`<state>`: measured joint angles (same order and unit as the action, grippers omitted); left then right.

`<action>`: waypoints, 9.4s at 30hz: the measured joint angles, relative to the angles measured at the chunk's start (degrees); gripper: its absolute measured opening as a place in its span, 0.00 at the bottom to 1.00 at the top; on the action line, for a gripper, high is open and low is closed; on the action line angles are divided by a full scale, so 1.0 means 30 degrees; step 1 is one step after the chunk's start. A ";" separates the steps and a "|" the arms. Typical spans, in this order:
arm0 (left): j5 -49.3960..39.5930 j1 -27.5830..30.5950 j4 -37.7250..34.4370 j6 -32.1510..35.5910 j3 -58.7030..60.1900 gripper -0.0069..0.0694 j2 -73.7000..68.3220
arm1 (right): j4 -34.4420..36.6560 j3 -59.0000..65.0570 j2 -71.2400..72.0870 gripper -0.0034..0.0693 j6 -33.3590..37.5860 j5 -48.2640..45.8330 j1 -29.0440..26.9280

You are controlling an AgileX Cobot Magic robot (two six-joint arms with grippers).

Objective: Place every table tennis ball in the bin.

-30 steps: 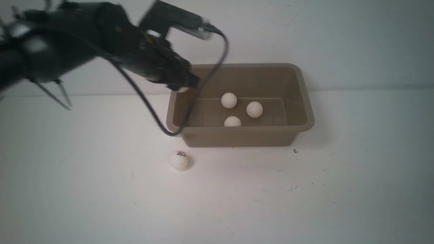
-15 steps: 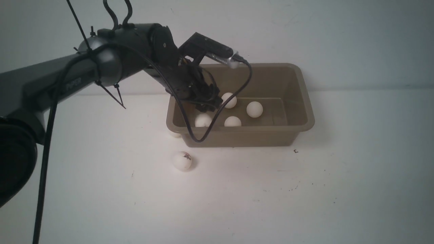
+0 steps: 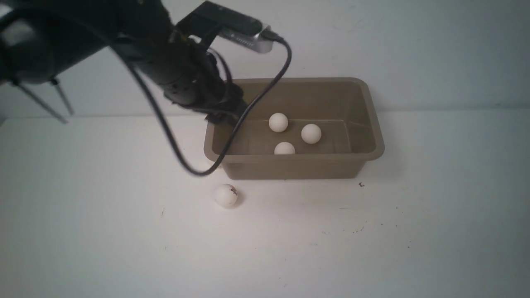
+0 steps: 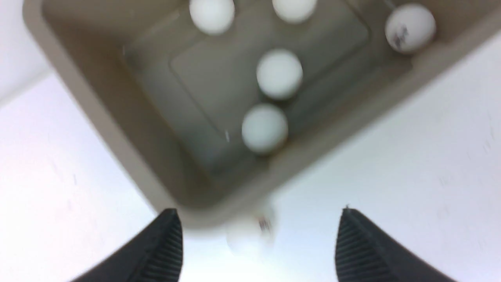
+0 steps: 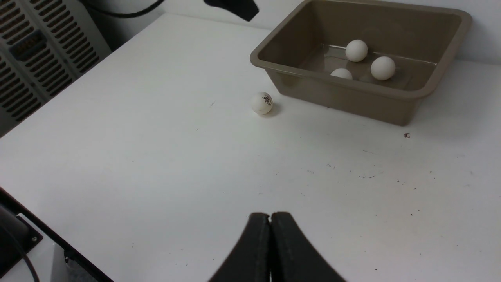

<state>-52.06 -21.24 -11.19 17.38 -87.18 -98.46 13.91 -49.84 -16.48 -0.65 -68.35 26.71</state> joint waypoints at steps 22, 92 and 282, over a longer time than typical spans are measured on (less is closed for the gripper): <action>0.7101 0.0000 -0.1200 -0.1060 0.7817 0.79 -0.1194 | 0.0431 0.0000 0.0000 0.03 0.0109 0.0000 0.0000; 0.5979 -0.0960 -0.0333 -0.1164 -0.2089 0.55 -0.6435 | 0.1087 0.0000 -0.0015 0.03 0.0529 0.1034 0.0000; 0.1171 0.2663 -0.6374 1.2300 -0.1389 0.09 0.5932 | -0.1013 0.0023 -0.1389 0.03 0.6619 0.2730 0.0000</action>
<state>-48.54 -13.25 -30.31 54.28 -91.34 -80.66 10.87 -49.77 -20.65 19.20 -60.16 26.71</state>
